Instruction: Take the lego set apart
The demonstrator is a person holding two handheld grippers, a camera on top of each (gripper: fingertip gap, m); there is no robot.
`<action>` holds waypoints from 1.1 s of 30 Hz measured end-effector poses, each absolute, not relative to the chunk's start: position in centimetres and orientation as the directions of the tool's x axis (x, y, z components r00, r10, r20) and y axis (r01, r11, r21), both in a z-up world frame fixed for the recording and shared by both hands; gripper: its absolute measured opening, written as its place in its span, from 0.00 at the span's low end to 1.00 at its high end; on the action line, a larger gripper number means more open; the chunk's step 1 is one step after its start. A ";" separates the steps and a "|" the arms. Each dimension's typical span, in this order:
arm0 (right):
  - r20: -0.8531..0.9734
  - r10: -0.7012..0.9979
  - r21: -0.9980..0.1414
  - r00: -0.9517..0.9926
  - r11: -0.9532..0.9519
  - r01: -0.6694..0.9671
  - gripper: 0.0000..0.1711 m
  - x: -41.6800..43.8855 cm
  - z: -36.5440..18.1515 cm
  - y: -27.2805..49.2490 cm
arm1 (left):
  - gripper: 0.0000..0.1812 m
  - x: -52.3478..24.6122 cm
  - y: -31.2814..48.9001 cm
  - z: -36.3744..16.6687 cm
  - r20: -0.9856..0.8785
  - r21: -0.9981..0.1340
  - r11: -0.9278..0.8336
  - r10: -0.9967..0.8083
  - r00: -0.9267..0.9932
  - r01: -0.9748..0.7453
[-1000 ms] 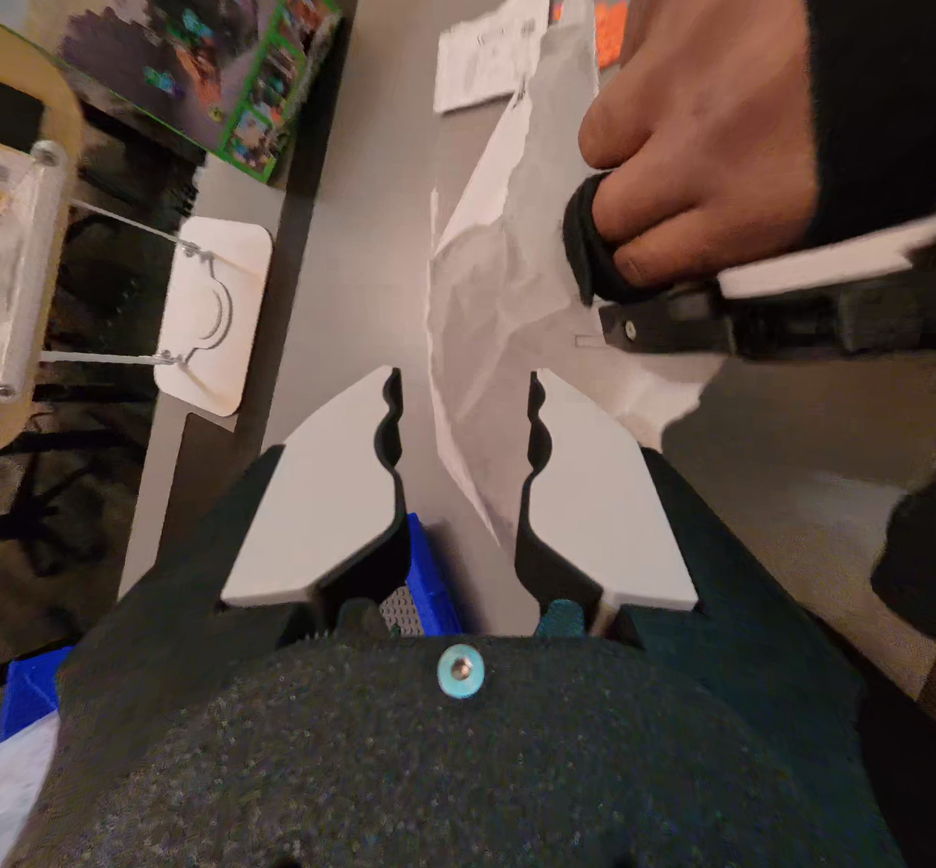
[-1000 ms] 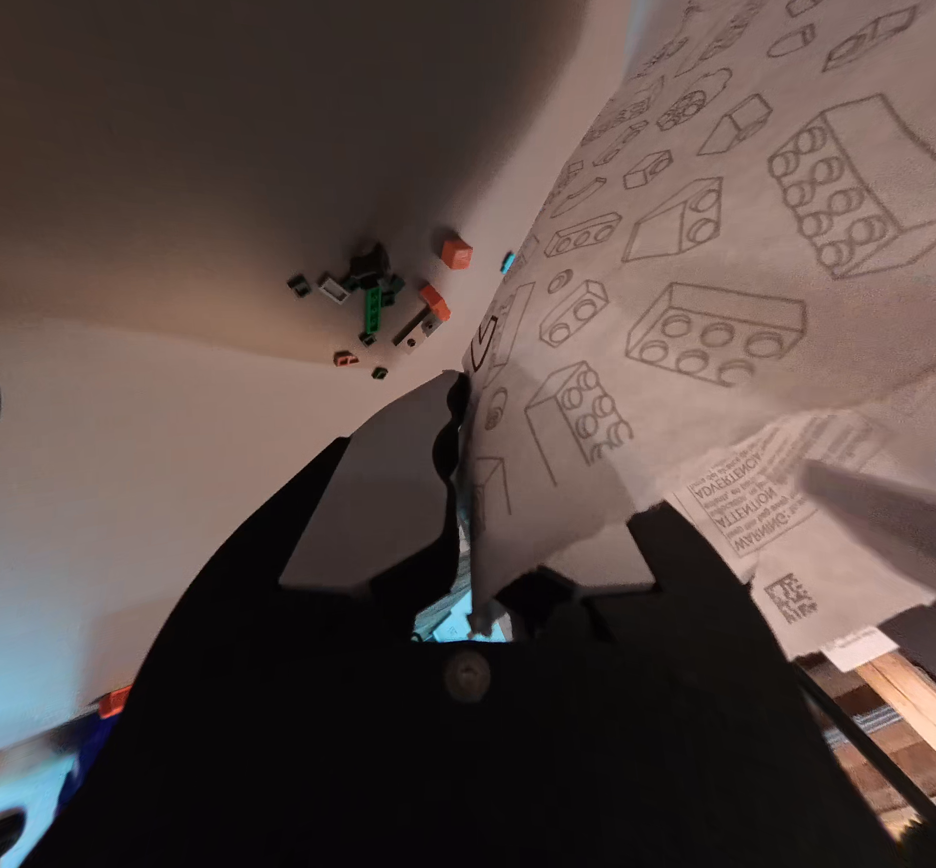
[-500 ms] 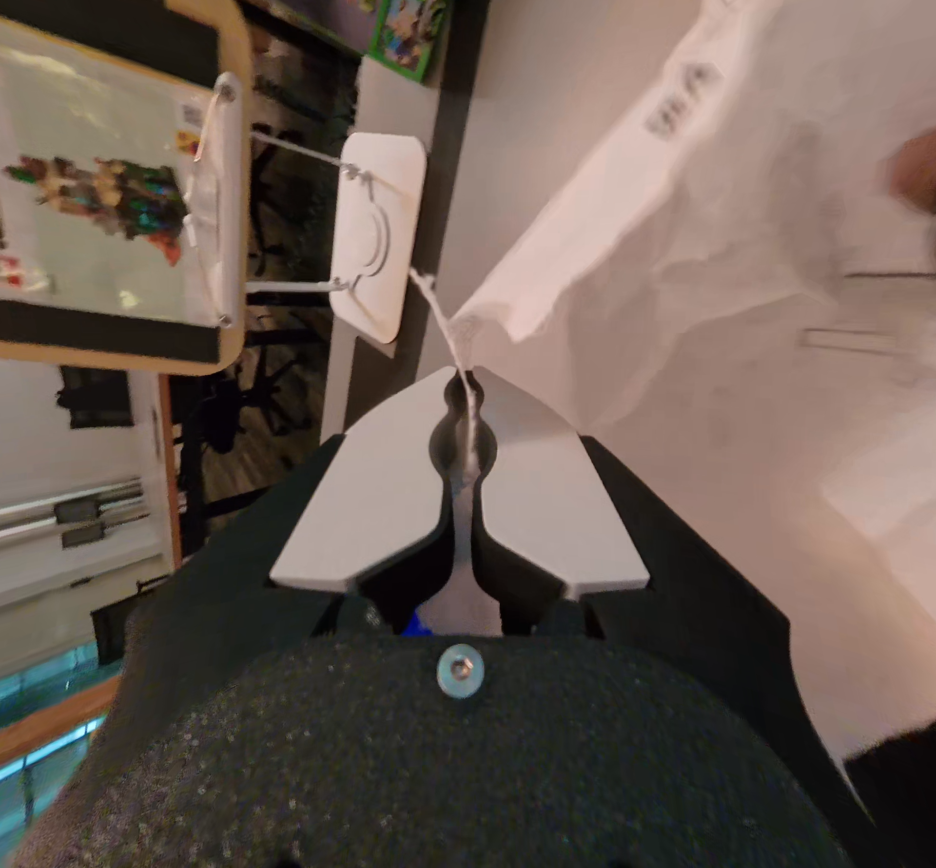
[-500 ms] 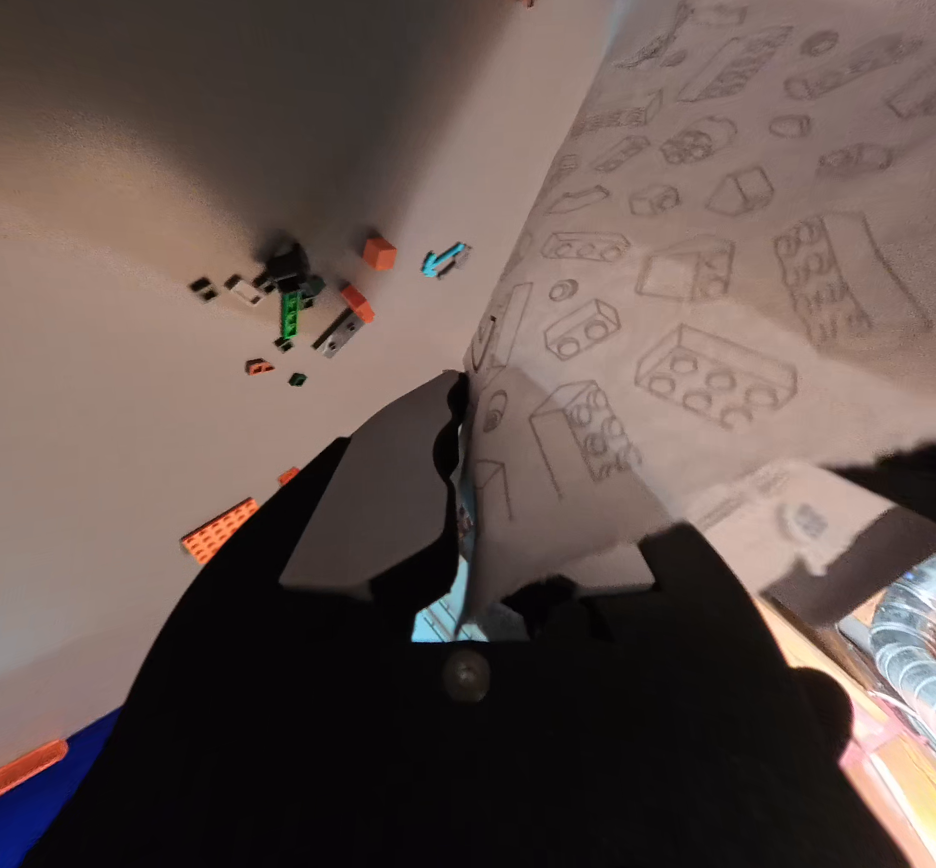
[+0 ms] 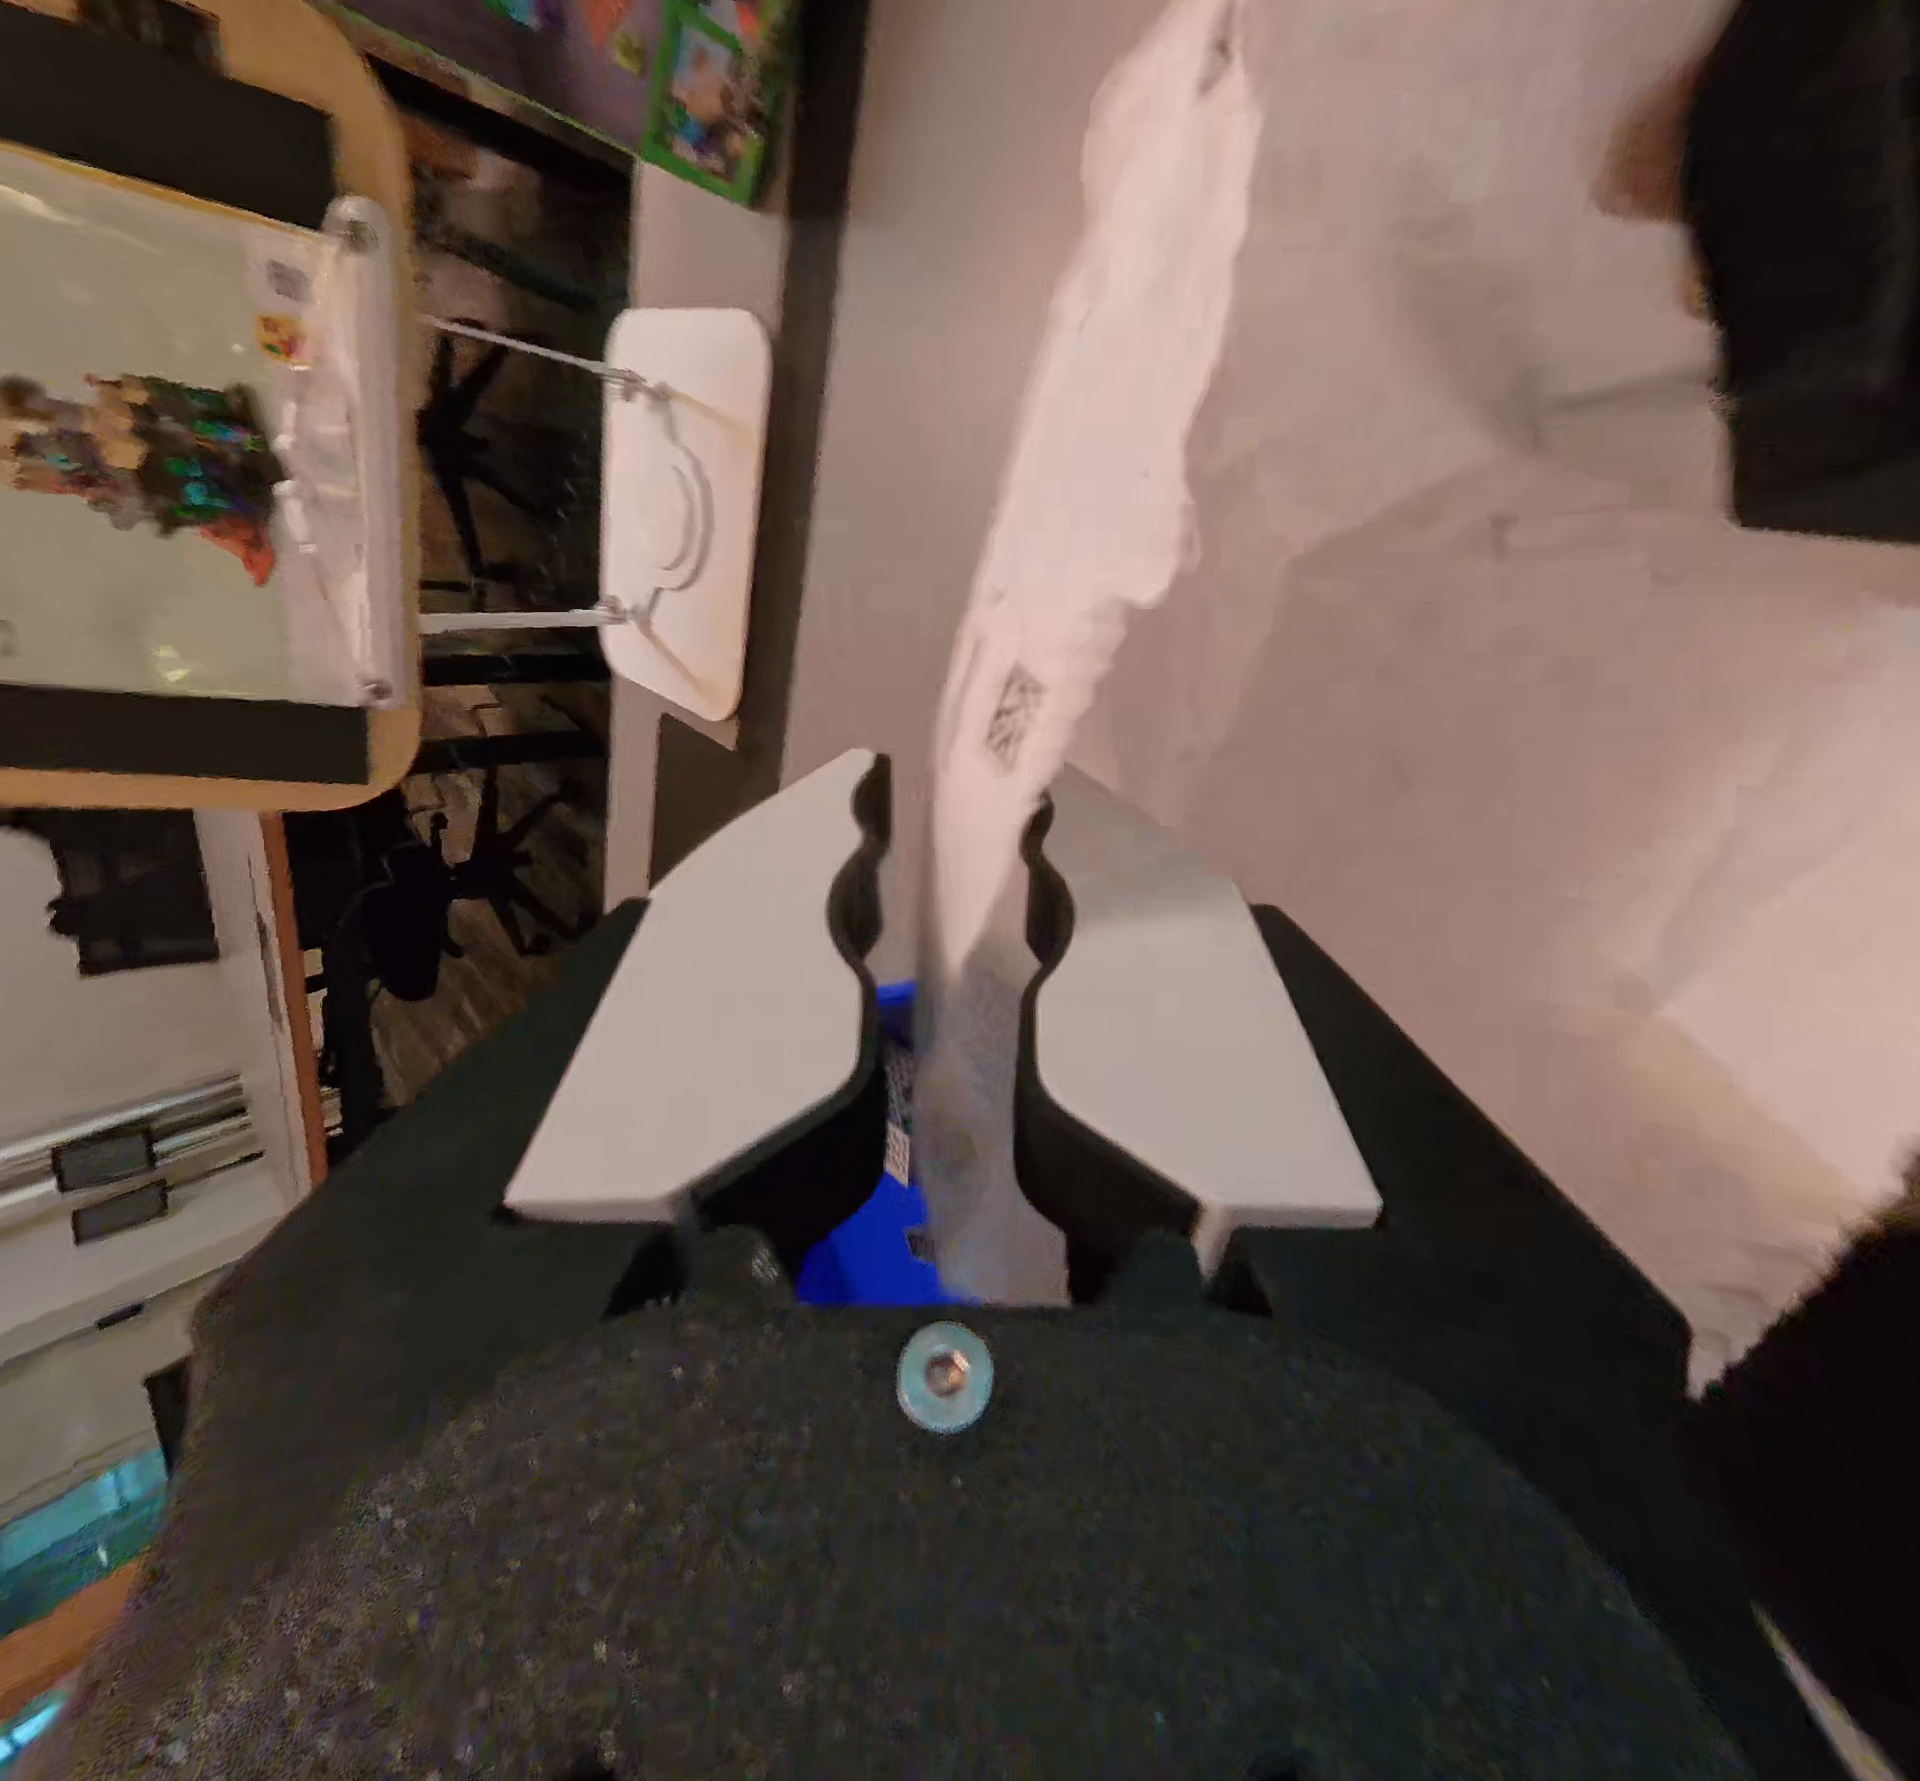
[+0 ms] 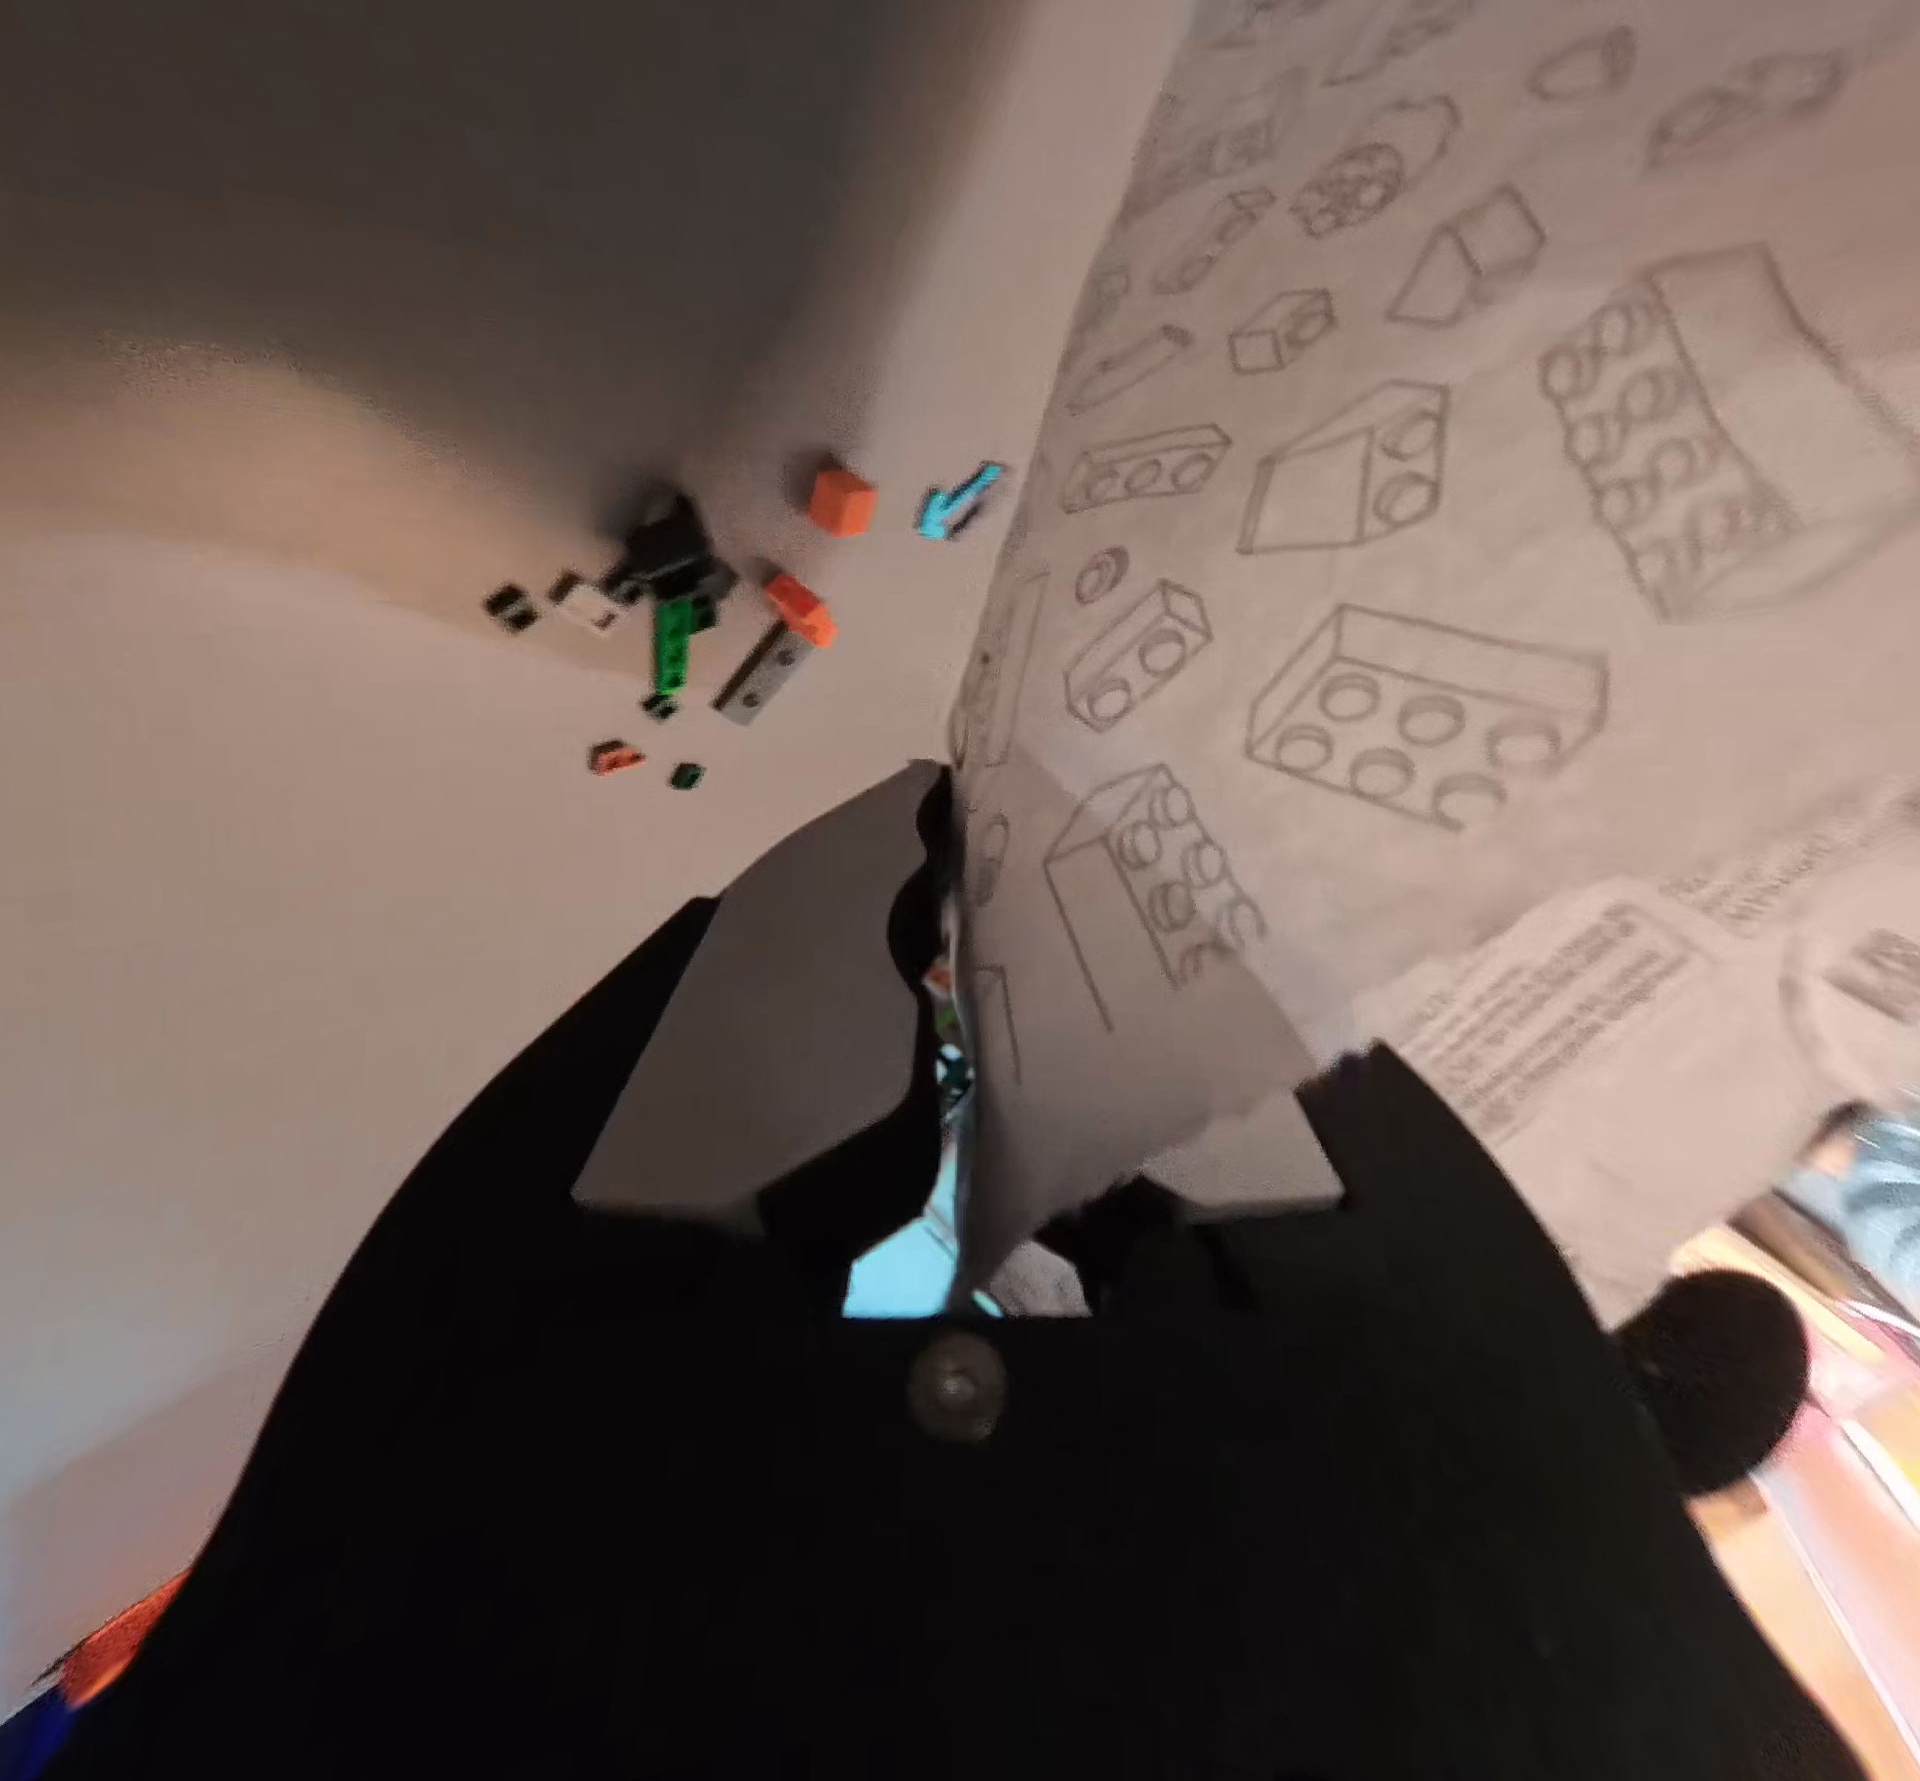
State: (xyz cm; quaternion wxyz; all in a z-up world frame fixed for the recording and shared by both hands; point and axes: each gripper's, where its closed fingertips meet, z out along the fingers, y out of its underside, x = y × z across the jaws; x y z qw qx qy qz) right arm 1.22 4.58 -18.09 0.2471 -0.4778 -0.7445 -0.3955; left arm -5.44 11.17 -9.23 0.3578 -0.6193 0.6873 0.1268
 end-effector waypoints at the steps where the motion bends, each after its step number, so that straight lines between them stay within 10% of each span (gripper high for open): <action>1: 0.767 0.483 0.356 -0.422 0.227 0.906 0.00 1.0 -17.7 4.9 | 0.18 -5.8 10.5 -9.8 -0.618 -0.231 0.210 -0.786 -0.023 -0.950; 6: 0.845 0.336 0.351 -0.417 0.239 0.905 0.00 -0.5 -15.9 5.7 | 0.22 -5.5 10.3 -9.8 -0.586 -0.172 0.238 -0.805 -0.095 -0.956; 10: 0.839 0.341 0.335 -0.424 0.291 0.896 0.00 -1.1 -16.2 5.1 | 0.00 -5.3 12.0 -9.5 -0.676 -0.083 0.265 -0.723 -0.141 -0.961; 18: 0.553 0.654 0.336 -0.517 0.393 0.856 0.00 1.5 -20.1 0.7 | 0.00 -3.7 13.1 -7.8 -0.821 -0.085 0.316 -0.560 -0.113 -0.945; 26: 0.783 0.480 0.281 -0.395 0.294 0.914 0.00 -0.3 -16.9 3.3 | 0.00 -4.0 10.8 -10.1 -0.688 -0.132 0.304 -0.713 -0.133 -0.944; 33: 0.626 0.635 0.311 -0.452 0.329 0.892 0.00 0.9 -19.2 0.7 | 0.00 -5.3 12.9 -9.9 -0.697 -0.124 0.232 -0.713 -0.082 -0.965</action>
